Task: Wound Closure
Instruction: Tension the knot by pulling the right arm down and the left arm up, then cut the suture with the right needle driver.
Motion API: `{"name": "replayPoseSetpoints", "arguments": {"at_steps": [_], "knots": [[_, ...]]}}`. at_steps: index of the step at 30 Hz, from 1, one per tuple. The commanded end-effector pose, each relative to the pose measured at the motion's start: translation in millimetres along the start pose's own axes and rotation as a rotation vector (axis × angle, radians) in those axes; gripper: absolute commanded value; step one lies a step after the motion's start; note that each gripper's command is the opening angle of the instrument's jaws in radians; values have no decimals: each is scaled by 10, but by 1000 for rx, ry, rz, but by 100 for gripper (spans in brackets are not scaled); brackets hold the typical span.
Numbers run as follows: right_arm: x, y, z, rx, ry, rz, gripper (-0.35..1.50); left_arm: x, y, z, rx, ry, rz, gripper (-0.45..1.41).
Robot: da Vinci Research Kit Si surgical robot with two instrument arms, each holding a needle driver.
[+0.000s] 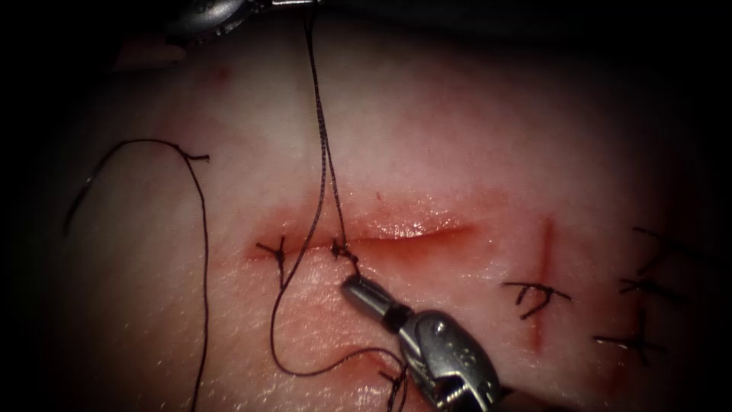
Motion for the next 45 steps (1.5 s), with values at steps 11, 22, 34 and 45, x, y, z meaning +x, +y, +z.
{"name": "replayPoseSetpoints", "arguments": {"at_steps": [11, 22, 34, 45], "knots": [[-19, -25, -2, 59, -2, -69, -35, -30, -44, 10, 141, -277, 223, -45], [-52, -31, -11, 62, -39, -110, -35, -59, -68, 10, 187, -339, 300, -45], [-74, -37, -14, 117, -54, -121, -35, -75, -60, -7, 192, -268, 256, -45], [-2, -13, -33, 213, 50, -106, 130, -21, 15, -29, -27, 229, -125, -45]]}}
